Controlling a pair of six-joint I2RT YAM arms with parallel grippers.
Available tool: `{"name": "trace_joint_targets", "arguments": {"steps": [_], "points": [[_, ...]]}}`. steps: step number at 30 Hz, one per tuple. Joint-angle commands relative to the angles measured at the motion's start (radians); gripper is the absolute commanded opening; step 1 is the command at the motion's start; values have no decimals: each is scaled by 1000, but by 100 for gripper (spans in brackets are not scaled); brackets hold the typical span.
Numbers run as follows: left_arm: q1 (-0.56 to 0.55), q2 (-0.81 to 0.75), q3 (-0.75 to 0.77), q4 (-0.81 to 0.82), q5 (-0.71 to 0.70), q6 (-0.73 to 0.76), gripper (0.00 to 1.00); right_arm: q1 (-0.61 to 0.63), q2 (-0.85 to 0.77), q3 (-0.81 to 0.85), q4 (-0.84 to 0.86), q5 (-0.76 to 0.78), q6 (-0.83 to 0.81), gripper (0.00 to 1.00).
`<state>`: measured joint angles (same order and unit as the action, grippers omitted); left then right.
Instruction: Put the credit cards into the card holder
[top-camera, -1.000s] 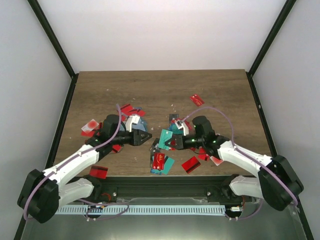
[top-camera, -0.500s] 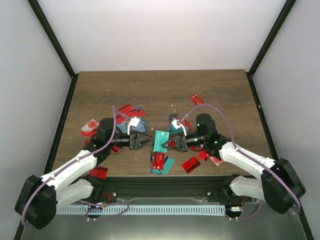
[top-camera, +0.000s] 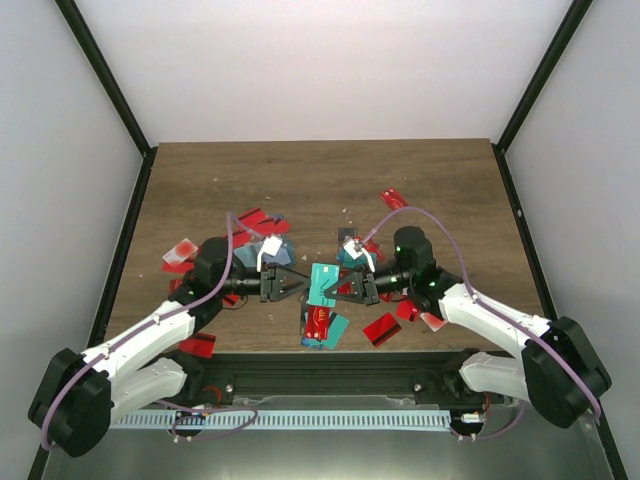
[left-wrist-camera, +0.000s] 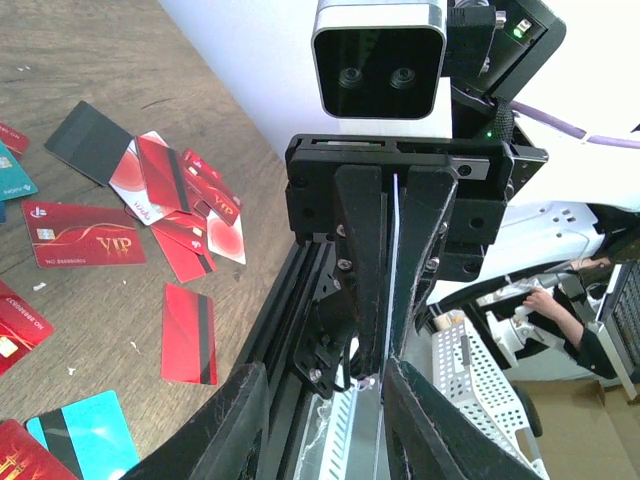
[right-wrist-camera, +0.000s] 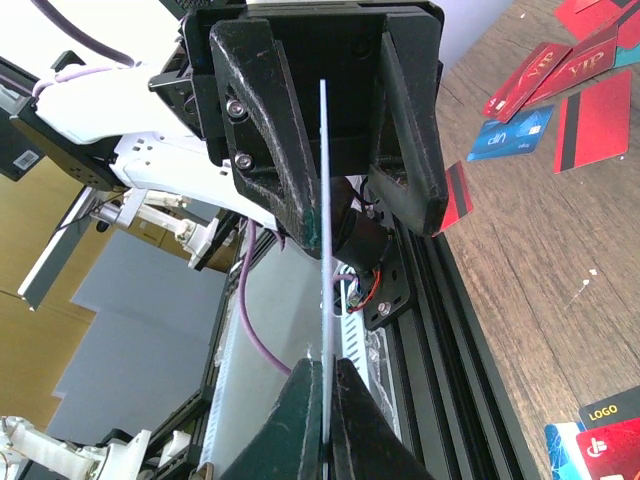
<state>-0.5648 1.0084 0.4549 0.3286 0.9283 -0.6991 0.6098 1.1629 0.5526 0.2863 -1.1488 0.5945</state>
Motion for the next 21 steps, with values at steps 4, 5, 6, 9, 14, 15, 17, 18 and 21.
{"name": "trace_joint_targets", "arguments": {"steps": [4, 5, 6, 9, 14, 15, 17, 18, 21], "points": [[-23, -21, -2, 53, 21, 6, 35, -4, 10, 49, 19, -13, -25, 1], [-24, -23, -3, 56, 22, 6, 38, -3, 12, 50, 20, -14, -25, 1], [-24, -28, -4, 58, 18, 6, 40, -4, 15, 50, 20, -12, -26, 1], [-24, -39, -7, 62, 6, -26, 44, -4, 18, 52, 18, -13, -28, 1], [-30, -33, -18, 88, 5, -42, 42, -4, 20, 55, 19, -17, -28, 1], [-32, -29, -19, 87, 2, -43, 40, -4, 19, 57, 20, -19, -28, 1], [-35, -17, -19, 86, 1, -39, 38, -4, 18, 60, 20, -19, -30, 1], [-36, -12, -19, 86, 1, -38, 36, -4, 19, 62, 21, -21, -30, 1], [-42, 1, -18, 90, -2, -37, 27, -4, 25, 66, 19, -24, -34, 1]]}}
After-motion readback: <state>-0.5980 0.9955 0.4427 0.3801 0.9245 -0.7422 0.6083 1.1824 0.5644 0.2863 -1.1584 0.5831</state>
